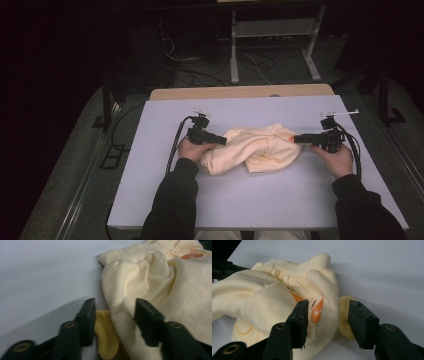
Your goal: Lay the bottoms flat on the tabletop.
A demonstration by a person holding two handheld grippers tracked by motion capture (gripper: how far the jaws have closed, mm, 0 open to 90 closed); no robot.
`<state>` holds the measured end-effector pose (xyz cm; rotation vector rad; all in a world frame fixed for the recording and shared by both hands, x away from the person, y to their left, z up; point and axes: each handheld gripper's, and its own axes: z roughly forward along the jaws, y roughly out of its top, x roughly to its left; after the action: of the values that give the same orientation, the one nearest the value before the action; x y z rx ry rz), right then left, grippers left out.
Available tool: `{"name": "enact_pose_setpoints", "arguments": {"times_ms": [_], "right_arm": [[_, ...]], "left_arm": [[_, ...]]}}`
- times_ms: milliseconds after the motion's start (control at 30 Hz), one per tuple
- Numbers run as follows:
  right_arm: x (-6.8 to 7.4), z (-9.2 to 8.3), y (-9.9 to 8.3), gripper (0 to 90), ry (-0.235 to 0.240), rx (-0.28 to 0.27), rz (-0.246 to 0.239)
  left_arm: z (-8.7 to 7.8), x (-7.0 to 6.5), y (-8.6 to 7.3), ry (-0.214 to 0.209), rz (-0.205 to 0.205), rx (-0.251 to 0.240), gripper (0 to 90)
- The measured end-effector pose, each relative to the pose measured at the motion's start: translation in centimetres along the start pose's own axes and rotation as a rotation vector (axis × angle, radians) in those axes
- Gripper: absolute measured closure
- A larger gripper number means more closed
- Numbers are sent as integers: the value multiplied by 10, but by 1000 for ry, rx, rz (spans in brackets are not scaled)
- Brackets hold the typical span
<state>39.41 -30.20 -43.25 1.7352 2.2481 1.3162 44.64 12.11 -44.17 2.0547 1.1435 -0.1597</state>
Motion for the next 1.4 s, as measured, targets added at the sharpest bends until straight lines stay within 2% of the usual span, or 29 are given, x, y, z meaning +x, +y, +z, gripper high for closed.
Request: {"name": "enact_pose_setpoints", "arguments": {"times_ms": [67,133,200,267,400,567,667,733,900,1033,1267,1400], "right_arm": [[0,4,1,603,18,13,3],[1,8,2,716,14,33,1],[4,11,3,789,10,42,-8],[8,12,5,803,-2,48,-22],[12,11,7,809,-18,40,-39],[9,8,11,813,23,-2,-12],[11,8,14,815,48,-5,-5],[14,7,17,816,50,-10,-21],[26,1,29,818,65,-30,-73],[31,3,41,818,71,-37,-93],[34,3,62,818,99,-69,-77],[38,-4,82,818,109,-85,-70]], "left_arm": [[1,-1,-1,-1,28,13,665],[3,-2,-1,-5,46,32,771],[4,-4,-1,-6,58,26,826],[3,-6,0,5,70,33,851],[-4,-6,2,5,79,34,859],[-18,-4,2,6,85,31,860],[-31,-2,3,7,72,-5,862],[-40,-1,4,6,59,-35,862],[-56,1,11,8,54,-70,863],[-64,0,20,22,71,-80,862],[-78,-2,35,41,100,-104,862],[-86,-3,45,59,98,-145,862]]}}
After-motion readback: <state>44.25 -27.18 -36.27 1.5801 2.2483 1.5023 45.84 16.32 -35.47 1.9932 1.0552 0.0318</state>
